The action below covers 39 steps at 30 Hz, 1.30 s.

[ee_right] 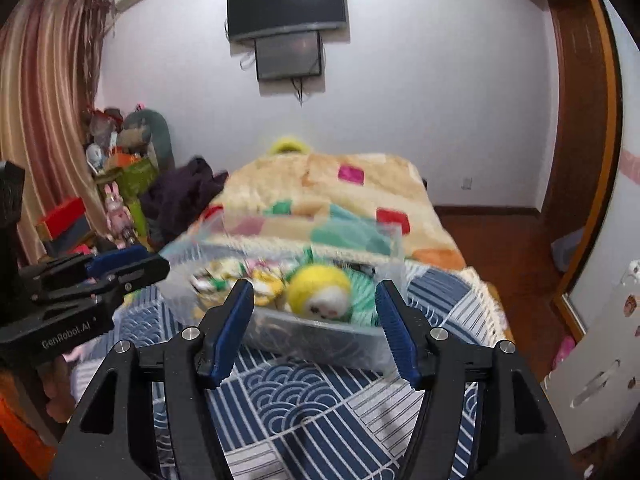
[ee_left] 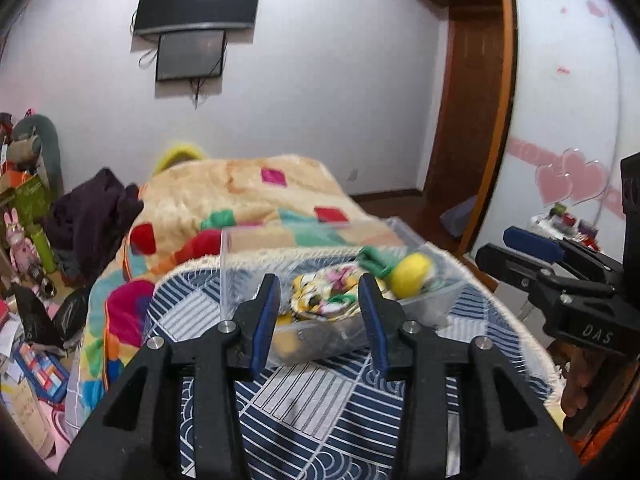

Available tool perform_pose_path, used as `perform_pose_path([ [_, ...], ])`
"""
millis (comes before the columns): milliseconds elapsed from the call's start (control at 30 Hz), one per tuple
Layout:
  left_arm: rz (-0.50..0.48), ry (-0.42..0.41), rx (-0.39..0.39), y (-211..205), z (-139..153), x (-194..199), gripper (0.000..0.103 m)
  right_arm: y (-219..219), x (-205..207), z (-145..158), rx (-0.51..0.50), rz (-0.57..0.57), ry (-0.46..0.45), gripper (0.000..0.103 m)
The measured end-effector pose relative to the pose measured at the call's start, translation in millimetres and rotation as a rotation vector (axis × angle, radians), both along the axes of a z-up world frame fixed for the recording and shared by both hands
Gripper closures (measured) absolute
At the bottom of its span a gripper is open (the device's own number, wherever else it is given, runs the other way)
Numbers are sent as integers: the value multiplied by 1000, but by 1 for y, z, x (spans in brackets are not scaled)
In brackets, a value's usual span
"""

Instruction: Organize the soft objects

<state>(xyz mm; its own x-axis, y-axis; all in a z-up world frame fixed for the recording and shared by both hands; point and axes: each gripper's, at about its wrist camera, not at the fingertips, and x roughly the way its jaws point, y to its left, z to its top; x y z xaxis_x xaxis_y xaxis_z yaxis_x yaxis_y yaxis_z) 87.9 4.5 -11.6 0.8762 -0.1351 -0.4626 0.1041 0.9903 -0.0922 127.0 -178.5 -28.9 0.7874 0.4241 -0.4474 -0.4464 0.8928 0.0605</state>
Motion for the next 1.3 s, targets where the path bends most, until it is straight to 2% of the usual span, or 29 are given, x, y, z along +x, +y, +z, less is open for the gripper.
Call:
perform_pose_path([
  [133,-2,-76,2,-1,25,-22,58,-6,-18,24,46,5,-78,33],
  [300,17,-172,11,-3,49,-51,40,-8,-37,47,88,13,-154,32],
  [333,19,-188,15,-4,53,-56,38,-9,-40,50,96,15,-167,28],
  [400,20,-214,16,-5,59,-66,28,-10,-47,52,109,13,-188,20],
  [533,13,-226,10,-7,63,-76,25,-9,-52,53,122,16,-198,14],
  [567,13,-228,4,-7,64,-78,17,-9,-52,53,125,14,-196,10],
  [600,17,-235,-1,-7,64,-80,11,-10,-53,52,131,9,-196,1],
  [667,33,-247,3,-7,64,-83,7,-10,-53,50,141,3,-196,0],
  [933,46,-251,16,-10,63,-87,2,-16,-54,44,167,2,-166,0],
  [1300,53,-254,19,-11,62,-91,0,-20,-64,46,161,2,-191,0],
])
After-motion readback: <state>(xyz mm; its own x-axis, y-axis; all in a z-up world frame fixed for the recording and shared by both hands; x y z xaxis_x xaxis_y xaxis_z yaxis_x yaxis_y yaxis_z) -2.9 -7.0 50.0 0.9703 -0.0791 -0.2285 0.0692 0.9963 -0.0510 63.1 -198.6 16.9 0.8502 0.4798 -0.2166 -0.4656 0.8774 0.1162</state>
